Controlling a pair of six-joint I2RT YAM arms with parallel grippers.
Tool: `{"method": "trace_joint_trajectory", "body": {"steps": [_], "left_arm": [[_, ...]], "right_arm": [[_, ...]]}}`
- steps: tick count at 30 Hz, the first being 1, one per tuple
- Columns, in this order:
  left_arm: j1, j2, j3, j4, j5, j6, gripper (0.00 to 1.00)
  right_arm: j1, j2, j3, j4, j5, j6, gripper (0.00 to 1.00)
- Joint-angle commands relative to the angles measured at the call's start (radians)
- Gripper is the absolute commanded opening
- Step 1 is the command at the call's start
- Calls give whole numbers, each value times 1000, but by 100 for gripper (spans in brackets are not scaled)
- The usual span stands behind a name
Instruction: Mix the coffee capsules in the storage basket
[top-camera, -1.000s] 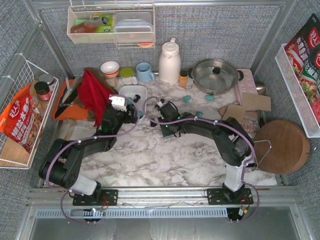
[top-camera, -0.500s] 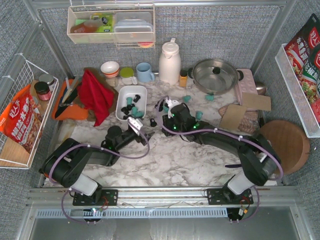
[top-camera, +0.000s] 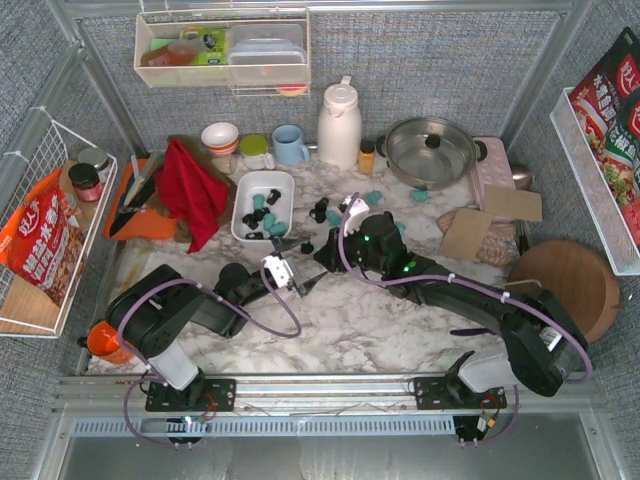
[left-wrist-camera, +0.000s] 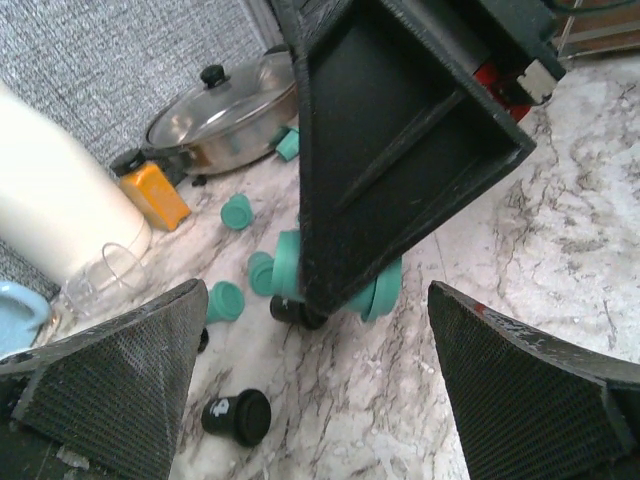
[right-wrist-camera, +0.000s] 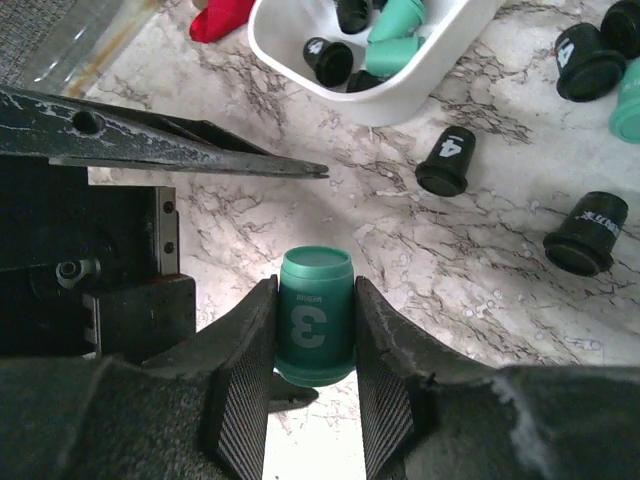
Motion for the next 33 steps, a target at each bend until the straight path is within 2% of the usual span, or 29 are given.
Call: {"method": "trace_joint_trajectory", "body": {"steps": [1,4,5,8,10,16,20,26,30,33], "left_arm": [[-23,10,21,71,-29,19,99],[-41,20,34,71,-46,35,99],[-46,23,36,71,-43,43,96],[-53,28,42,71,-30,53,76],[-56,31,43,69,-18,58,65],[-60,33,44,69,-31,65,48],[-59,29,41,67,-75,71,43],[-59,12,40,17,-147,61,42],[-41,-21,54,-87,-214,54,42],[4,-76,103,-262,-244,-4,39]], "right_arm": [[4,-6,-3,76,-51,15,31],[3,-4,-6,90,-67,27,31],[3,-4,-6,92,-68,29,31],[4,-7,-6,90,-71,29,31],[3,-12,-6,84,-71,27,31],[4,-23,1,57,-66,21,32],[4,-44,8,9,-13,9,45],[-10,-106,31,-107,80,-24,50],[-18,-131,35,-170,178,-49,52],[-19,-117,38,-213,272,-54,53]]}}
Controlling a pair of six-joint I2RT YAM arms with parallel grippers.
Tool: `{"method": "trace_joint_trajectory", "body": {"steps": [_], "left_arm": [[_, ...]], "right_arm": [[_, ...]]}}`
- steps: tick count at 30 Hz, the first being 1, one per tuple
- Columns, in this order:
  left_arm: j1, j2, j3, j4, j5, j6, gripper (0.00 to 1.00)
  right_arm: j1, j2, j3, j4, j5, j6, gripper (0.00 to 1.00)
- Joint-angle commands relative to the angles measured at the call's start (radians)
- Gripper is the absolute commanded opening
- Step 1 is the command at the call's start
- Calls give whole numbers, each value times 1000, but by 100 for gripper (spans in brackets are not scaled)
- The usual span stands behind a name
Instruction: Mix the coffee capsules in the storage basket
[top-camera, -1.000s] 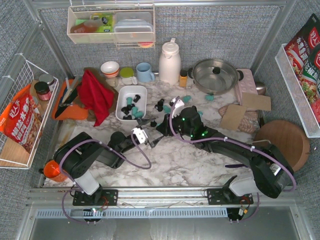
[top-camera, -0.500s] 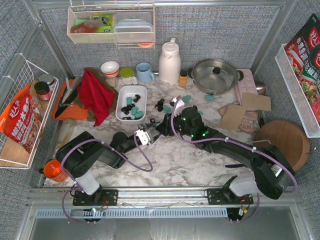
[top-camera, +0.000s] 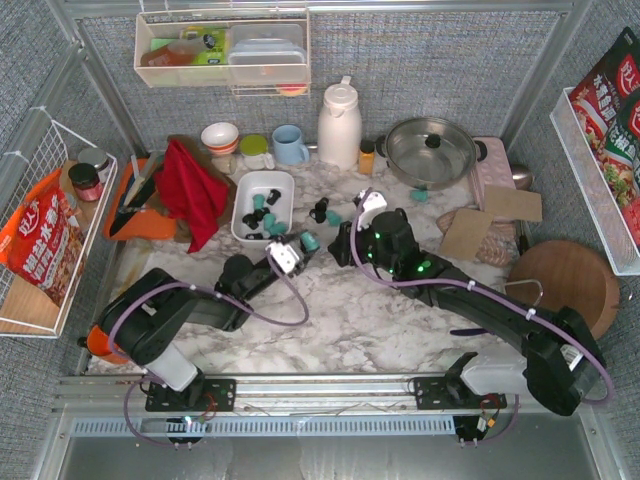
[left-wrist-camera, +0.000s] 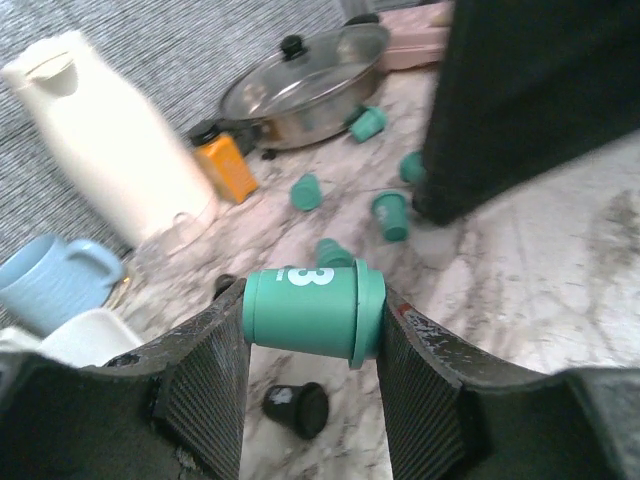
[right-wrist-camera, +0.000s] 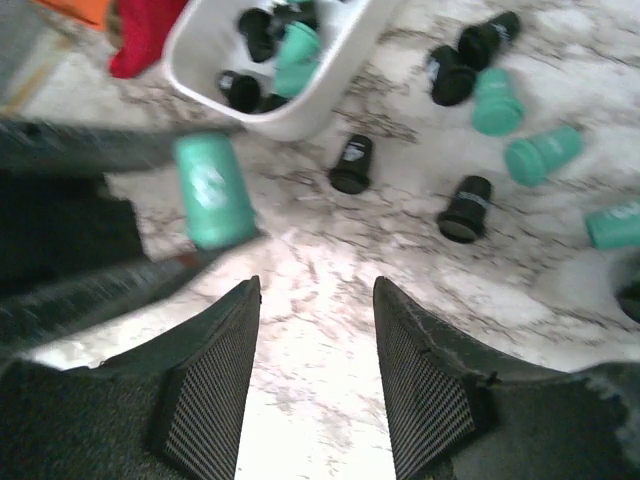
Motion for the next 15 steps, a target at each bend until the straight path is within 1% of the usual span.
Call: {"method": "trace_joint_trajectory", "body": {"steps": [1,3,6,10,12,15], "left_arm": [[50,-70,68,-253,-101,-71,38],[75,-100,101,-360,-145,-72,37],[131,-120,153,-483,-194,-97,37],[228,-92,246,-641,-218,-207,41],[264,-56,281,-666,-220,-247,42],[310,5,317,-650,-197,-301,43]], "right_arm": [[-2,22,21,-91,172,-27,53],[-4,60,32,-102,208,-34,53],[-7,137,62,-88,193,-55,53],[-7,270,140,-72,142,-70,53],[-7,336,173,-58,118,-79,53],[-7,439,278,-63,77,-102,53]]}}
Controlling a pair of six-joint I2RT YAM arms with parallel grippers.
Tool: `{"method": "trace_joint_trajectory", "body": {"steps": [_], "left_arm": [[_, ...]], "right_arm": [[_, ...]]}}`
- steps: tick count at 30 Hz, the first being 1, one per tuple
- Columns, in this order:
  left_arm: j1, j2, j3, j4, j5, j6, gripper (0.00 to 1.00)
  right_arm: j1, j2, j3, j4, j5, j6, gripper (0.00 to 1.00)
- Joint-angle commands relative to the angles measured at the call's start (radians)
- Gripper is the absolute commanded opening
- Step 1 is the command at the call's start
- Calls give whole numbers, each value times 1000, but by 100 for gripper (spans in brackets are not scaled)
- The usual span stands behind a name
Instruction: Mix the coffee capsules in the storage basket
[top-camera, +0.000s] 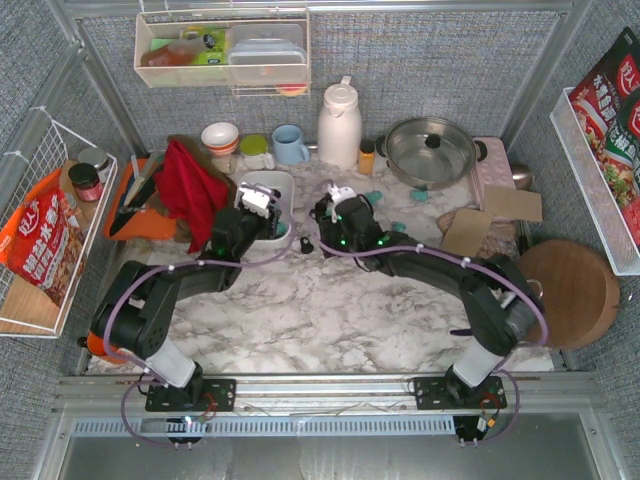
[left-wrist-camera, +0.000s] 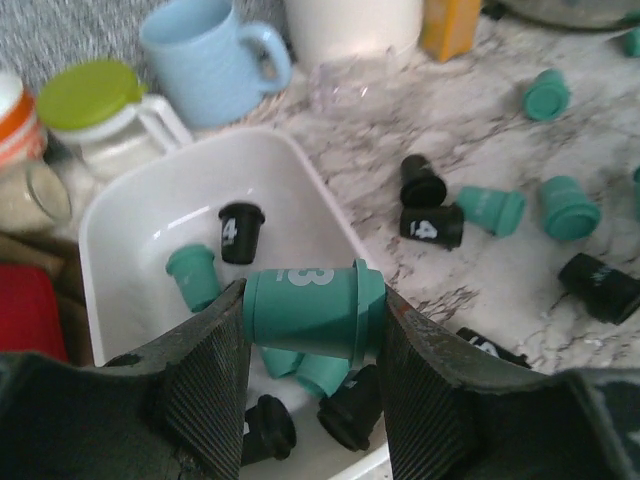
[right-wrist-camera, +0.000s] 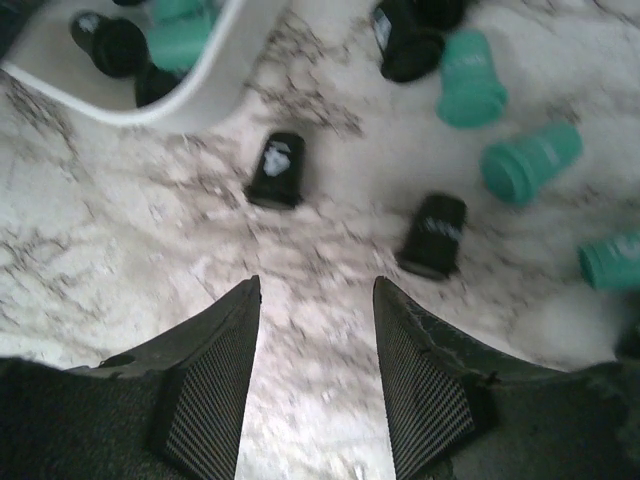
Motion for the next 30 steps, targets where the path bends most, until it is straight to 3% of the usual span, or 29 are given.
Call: {"method": "trace_joint_trajectory", "body": {"steps": [1,5,13,30], "left_arm": [[57,78,51,-60,13,-126,43],[117,151,102,-52,27,-222,50],[124,105,39,26,38,-206,99],[62,-174,-154,88,94,-92,99]], "right_arm": [[0,126,123,18,-77,-49,53],[0,243,249,-40,-103,-75,52],[1,356,368,-120,-103,-88,52],[0,499,497,-163,-118,-99,50]]}}
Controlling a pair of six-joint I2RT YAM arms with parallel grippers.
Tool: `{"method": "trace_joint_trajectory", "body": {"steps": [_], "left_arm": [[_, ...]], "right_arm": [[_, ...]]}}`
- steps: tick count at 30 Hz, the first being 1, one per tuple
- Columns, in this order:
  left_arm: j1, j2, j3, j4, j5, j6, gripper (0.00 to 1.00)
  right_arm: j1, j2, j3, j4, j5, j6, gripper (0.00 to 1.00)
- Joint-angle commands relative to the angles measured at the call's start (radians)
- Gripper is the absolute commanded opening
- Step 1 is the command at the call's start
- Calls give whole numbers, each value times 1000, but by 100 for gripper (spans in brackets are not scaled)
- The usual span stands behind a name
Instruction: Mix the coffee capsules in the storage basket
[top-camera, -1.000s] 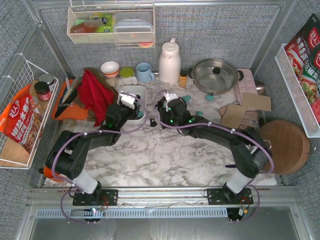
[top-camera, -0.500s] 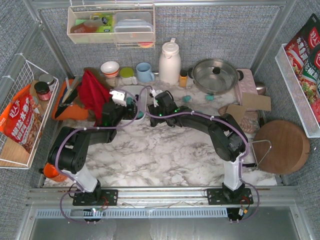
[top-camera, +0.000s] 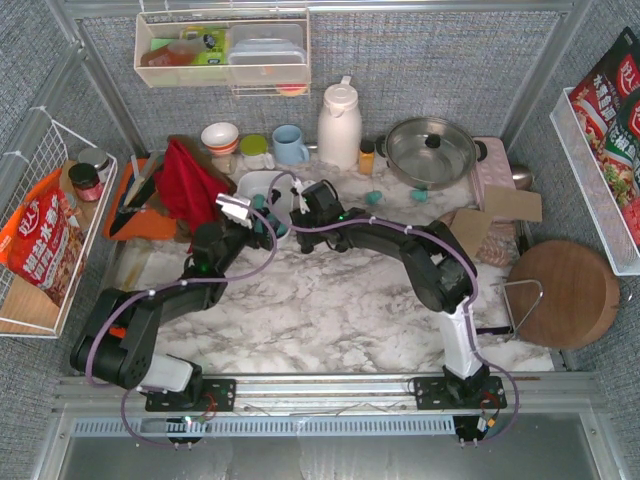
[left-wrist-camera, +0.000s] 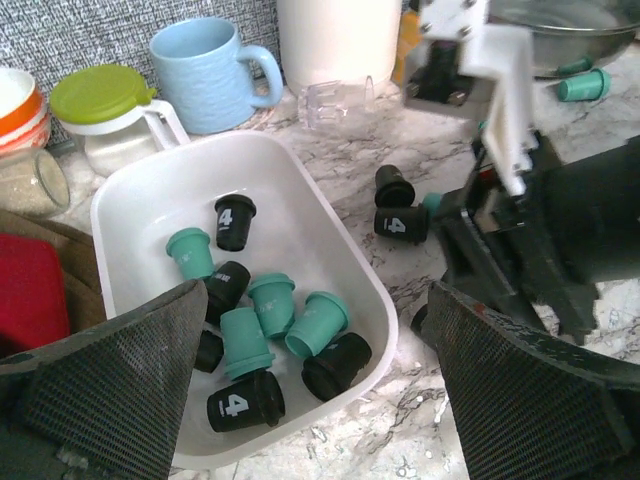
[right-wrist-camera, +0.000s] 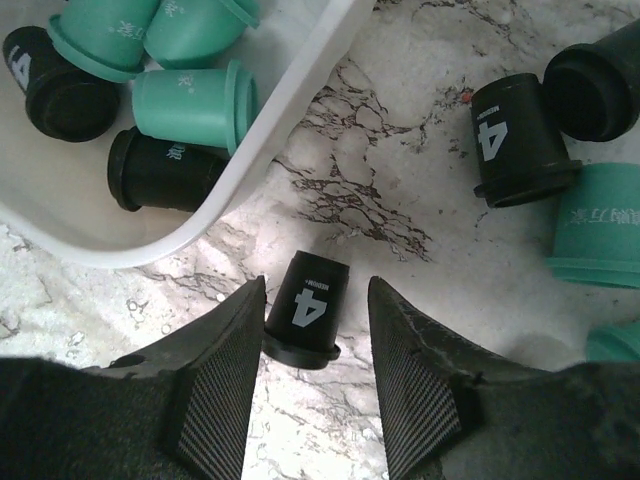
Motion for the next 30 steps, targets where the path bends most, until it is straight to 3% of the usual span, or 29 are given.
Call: {"method": "trace_joint_trajectory", "body": {"steps": [1,16,21,30], "left_arm": [[-18,-37,-17,47,15,36,99],[-92,-12,-51,102,24,132,99],[-106,14,-82,178,51,147,99],[-145,65,-135,350,131,152,99]], "right_arm": [[1,33,30,-31,-1,7,49],[0,86,87,-118,3,1,39],[-3,0,19,-69,-4,17,32],[-30,-262,-229,132,-81,117,30]]}}
